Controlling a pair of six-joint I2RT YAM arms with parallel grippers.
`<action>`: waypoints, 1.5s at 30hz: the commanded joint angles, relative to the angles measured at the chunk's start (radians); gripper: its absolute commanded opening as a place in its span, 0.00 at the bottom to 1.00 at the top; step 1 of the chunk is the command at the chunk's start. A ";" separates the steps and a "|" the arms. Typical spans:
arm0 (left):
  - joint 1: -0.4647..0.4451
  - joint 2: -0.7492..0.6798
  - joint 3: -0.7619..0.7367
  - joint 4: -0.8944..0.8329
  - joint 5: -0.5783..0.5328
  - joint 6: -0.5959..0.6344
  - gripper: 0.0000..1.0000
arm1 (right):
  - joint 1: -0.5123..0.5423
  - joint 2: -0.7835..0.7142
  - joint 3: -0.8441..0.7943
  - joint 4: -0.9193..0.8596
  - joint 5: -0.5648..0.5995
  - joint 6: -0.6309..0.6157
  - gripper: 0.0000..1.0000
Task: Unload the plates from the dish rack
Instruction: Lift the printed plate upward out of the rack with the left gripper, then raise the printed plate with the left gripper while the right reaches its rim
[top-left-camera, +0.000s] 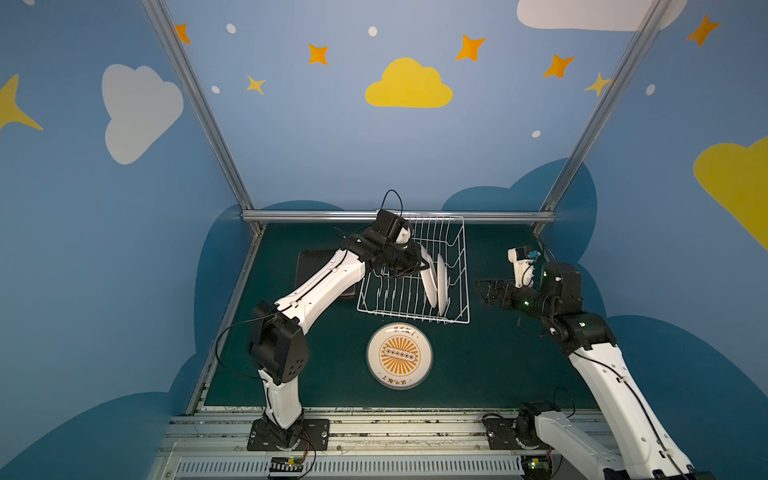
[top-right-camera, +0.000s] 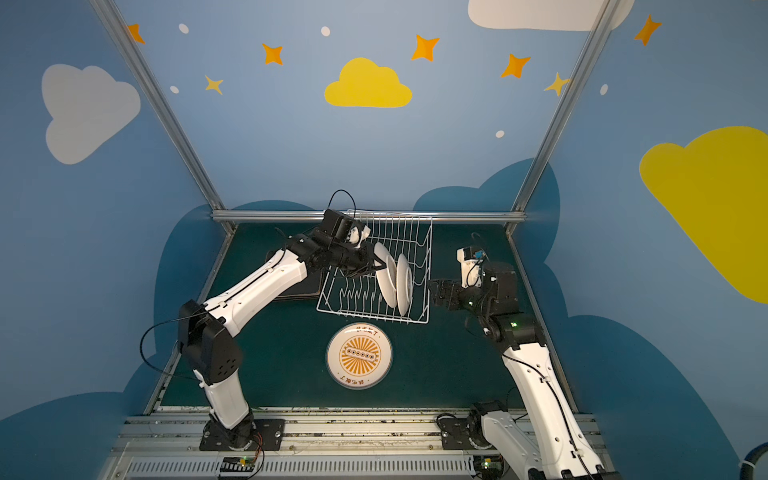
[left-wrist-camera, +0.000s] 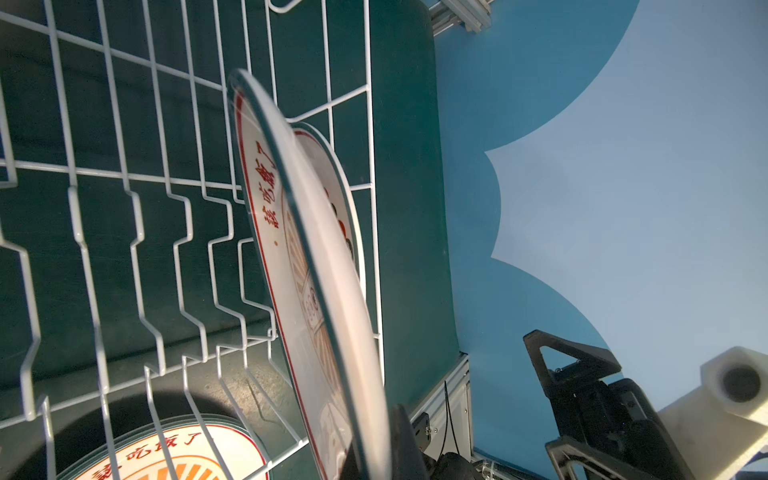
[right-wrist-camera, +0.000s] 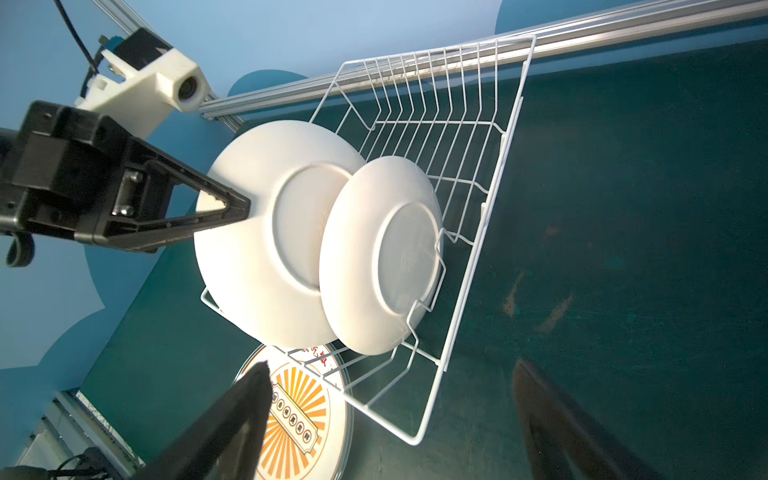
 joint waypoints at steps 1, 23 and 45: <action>0.022 -0.067 0.014 -0.044 -0.064 0.044 0.03 | -0.002 0.016 0.034 0.029 -0.022 0.036 0.90; 0.042 -0.195 0.049 0.012 -0.032 0.156 0.03 | -0.002 0.061 0.098 -0.004 -0.042 0.096 0.92; -0.141 -0.510 -0.234 0.131 -0.377 1.161 0.03 | 0.008 0.179 0.339 0.007 -0.265 0.325 0.93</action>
